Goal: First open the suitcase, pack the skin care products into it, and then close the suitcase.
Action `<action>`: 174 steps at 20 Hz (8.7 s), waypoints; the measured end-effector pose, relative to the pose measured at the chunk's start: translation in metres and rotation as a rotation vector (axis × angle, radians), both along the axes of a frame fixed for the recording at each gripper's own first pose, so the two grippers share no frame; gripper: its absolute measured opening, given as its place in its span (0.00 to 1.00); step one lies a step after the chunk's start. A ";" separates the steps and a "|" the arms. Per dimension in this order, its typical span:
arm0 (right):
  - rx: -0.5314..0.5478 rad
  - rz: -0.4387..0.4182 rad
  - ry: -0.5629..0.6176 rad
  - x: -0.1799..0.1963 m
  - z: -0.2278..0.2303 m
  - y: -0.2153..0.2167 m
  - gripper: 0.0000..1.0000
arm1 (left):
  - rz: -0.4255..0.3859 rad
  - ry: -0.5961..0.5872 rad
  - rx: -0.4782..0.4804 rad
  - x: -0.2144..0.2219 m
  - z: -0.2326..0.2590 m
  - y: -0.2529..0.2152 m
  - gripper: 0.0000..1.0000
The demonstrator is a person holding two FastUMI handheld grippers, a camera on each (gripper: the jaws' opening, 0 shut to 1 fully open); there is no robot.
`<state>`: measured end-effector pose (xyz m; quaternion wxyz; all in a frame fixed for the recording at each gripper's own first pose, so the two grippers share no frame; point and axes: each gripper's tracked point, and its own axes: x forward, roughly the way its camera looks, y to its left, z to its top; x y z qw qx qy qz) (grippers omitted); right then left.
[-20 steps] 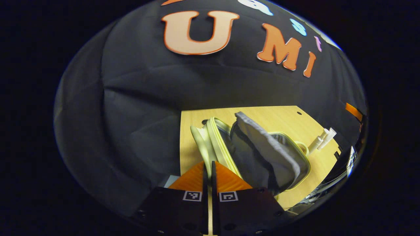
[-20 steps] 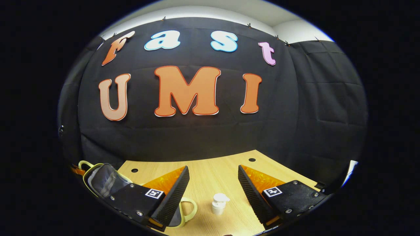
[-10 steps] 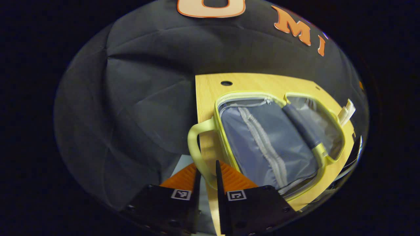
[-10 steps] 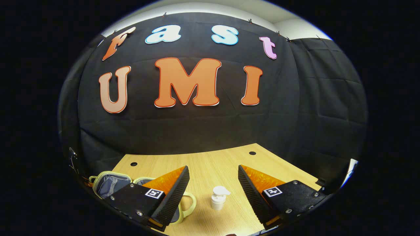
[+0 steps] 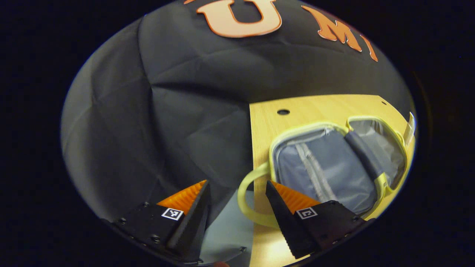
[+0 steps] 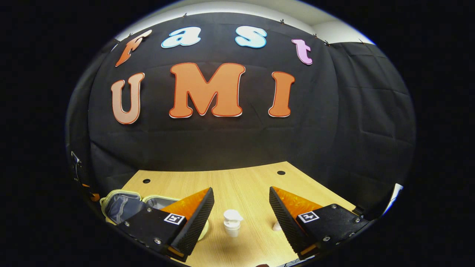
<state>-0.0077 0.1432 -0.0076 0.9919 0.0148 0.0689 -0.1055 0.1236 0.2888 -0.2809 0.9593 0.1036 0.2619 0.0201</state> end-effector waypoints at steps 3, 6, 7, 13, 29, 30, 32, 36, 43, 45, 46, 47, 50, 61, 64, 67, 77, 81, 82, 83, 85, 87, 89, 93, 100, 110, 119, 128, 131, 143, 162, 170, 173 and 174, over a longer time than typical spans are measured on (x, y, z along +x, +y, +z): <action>-0.014 0.028 -0.013 0.006 0.004 -0.021 0.95 | 0.025 -0.164 0.015 -0.009 0.071 -0.053 1.00; -0.022 0.063 -0.019 0.013 0.003 -0.043 0.95 | 0.017 -0.269 -0.067 -0.026 0.129 -0.139 0.99; -0.024 0.076 -0.023 0.016 0.003 -0.051 0.95 | 0.024 -0.308 -0.093 -0.036 0.152 -0.165 0.99; -0.076 0.112 -0.061 0.032 -0.007 -0.110 0.95 | -0.006 -0.453 -0.213 -0.061 0.216 -0.316 0.99; -0.145 0.126 0.028 0.030 -0.085 -0.210 0.96 | -0.423 -0.318 -0.215 -0.118 0.078 -0.638 0.99; -0.143 0.121 0.038 0.026 -0.090 -0.215 0.96 | -0.434 -0.297 -0.212 -0.114 0.068 -0.646 0.99; -0.139 0.108 0.055 0.024 -0.097 -0.222 0.96 | -0.435 -0.261 -0.198 -0.104 0.047 -0.659 0.99; -0.132 0.087 0.085 0.018 -0.110 -0.234 0.96 | -0.382 -0.197 -0.175 -0.078 0.011 -0.660 0.99; -0.109 0.111 0.137 0.010 -0.134 -0.233 0.97 | -0.298 -0.133 -0.255 -0.053 -0.016 -0.674 0.60; -0.086 0.161 0.137 0.006 -0.138 -0.218 0.97 | -0.288 -0.100 -0.278 -0.056 -0.014 -0.672 0.59; -0.067 0.206 0.137 0.004 -0.140 -0.205 0.97 | -0.291 -0.100 -0.295 -0.059 -0.006 -0.671 0.59; -0.050 0.247 0.146 0.003 -0.145 -0.192 0.97 | -0.294 -0.106 -0.303 -0.061 0.005 -0.669 0.59; -0.031 0.316 0.197 0.006 -0.165 -0.167 0.97 | -0.293 -0.120 -0.301 -0.080 0.038 -0.653 0.59; -0.004 0.361 0.351 0.046 -0.230 -0.138 0.97 | -0.207 -0.149 -0.284 -0.121 0.104 -0.545 0.58; 0.017 0.366 0.404 0.054 -0.254 -0.130 0.90 | -0.156 -0.148 -0.252 -0.125 0.103 -0.517 0.59; 0.009 0.376 0.425 0.056 -0.265 -0.125 0.78 | -0.119 -0.139 -0.253 -0.127 0.100 -0.502 0.58; 0.061 0.330 0.430 0.059 -0.240 -0.121 0.41 | -0.123 -0.084 -0.280 -0.119 0.116 -0.446 0.59; 0.095 0.354 0.414 0.052 -0.204 -0.083 0.41 | -0.180 -0.007 -0.211 -0.109 0.128 -0.417 0.59; 0.105 0.359 0.417 0.051 -0.197 -0.072 0.41 | -0.199 0.024 -0.197 -0.105 0.127 -0.409 0.59; 0.116 0.359 0.416 0.051 -0.191 -0.062 0.41 | -0.221 0.066 -0.191 -0.100 0.123 -0.401 0.59; 0.129 0.353 0.409 0.052 -0.177 -0.042 0.36 | -0.268 0.170 -0.205 -0.095 0.113 -0.390 0.59; 0.145 0.342 0.396 0.053 -0.165 -0.025 0.40 | -0.314 0.271 -0.221 -0.087 0.101 -0.379 0.59; 0.163 0.330 0.391 0.053 -0.155 -0.014 0.41 | -0.355 0.360 -0.221 -0.076 0.089 -0.367 0.59; 0.202 0.289 0.396 0.049 -0.146 -0.001 0.41 | -0.449 0.528 -0.242 -0.059 0.065 -0.369 0.59; 0.223 0.203 0.424 0.030 -0.148 -0.006 0.40 | -0.451 0.728 -0.241 -0.042 0.001 -0.382 0.59; 0.217 0.154 0.449 0.018 -0.143 -0.011 0.41 | -0.415 0.790 -0.261 -0.034 -0.036 -0.382 0.62; 0.198 0.296 0.457 0.028 -0.114 0.052 0.40 | -0.427 0.463 -0.248 -0.024 0.032 -0.377 0.99; 0.225 0.503 0.647 0.040 -0.124 0.166 0.41 | -0.376 0.025 -0.190 -0.018 0.169 -0.348 0.99; 0.212 0.525 0.778 0.037 -0.152 0.186 0.41 | -0.333 -0.023 -0.225 -0.024 0.181 -0.321 0.98; 0.196 0.497 1.197 0.032 -0.247 0.223 0.41 | -0.204 -0.034 -0.214 -0.054 0.169 -0.236 0.98; 0.342 0.536 0.948 0.064 -0.195 0.261 0.96 | -0.100 0.000 -0.345 -0.049 0.155 -0.177 0.98; 0.400 0.540 0.795 0.059 -0.138 0.256 0.96 | 0.091 -0.012 -0.587 -0.015 0.104 -0.049 0.99; 0.401 0.516 0.781 0.054 -0.131 0.249 0.96 | 0.141 0.014 -0.699 -0.001 0.070 -0.022 0.98; 0.406 0.502 0.777 0.053 -0.129 0.247 0.95 | 0.143 0.015 -0.753 0.002 0.061 -0.019 0.99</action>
